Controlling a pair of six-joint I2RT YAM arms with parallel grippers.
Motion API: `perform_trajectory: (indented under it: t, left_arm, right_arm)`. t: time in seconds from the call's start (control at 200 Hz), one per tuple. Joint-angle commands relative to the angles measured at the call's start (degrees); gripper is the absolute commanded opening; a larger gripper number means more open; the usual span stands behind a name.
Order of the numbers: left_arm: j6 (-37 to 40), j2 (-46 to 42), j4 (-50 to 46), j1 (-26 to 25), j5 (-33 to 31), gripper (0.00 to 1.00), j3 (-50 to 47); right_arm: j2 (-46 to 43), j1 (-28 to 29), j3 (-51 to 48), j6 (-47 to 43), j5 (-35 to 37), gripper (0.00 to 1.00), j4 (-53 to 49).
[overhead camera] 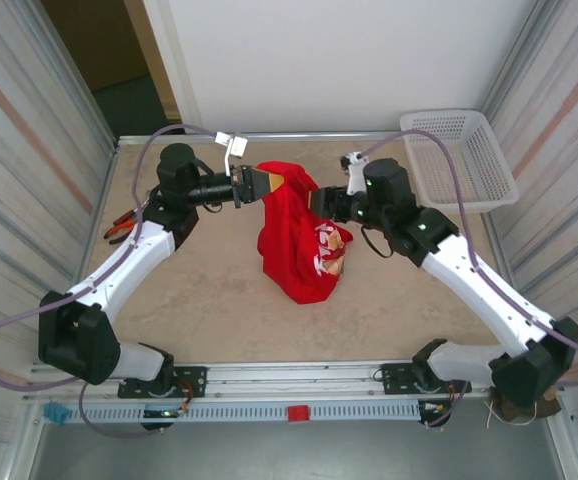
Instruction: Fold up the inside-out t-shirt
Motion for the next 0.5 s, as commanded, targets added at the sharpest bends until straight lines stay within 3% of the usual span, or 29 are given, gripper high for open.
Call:
perform_trajectory:
  t: [0.0,0.17,0.21,0.266,0.496]
  left_arm:
    - [-0.7,0.3,1.9,0.5,1.5,0.00,2.3]
    - [-1.5,0.6,2.6,0.5,1.9,0.00,2.8]
    - [-1.5,0.5,2.4,0.5,2.0,0.00,2.8]
    - [-1.3,0.3,2.0,0.7,2.0,0.00,2.7]
    - [-3.5,1.5,4.7,4.0,-0.8,0.00,0.2]
  right_arm:
    - [3.9,0.7,4.8,-3.7,1.9,0.52,-0.6]
    - [10.4,0.4,9.6,-4.1,3.6,0.43,-1.6]
    - [11.3,0.0,10.2,-4.1,3.7,0.29,-1.9]
    - [11.4,-0.9,10.5,-4.1,3.1,0.00,-2.0]
    - [4.9,-2.7,13.7,-4.8,-5.8,0.00,-4.2]
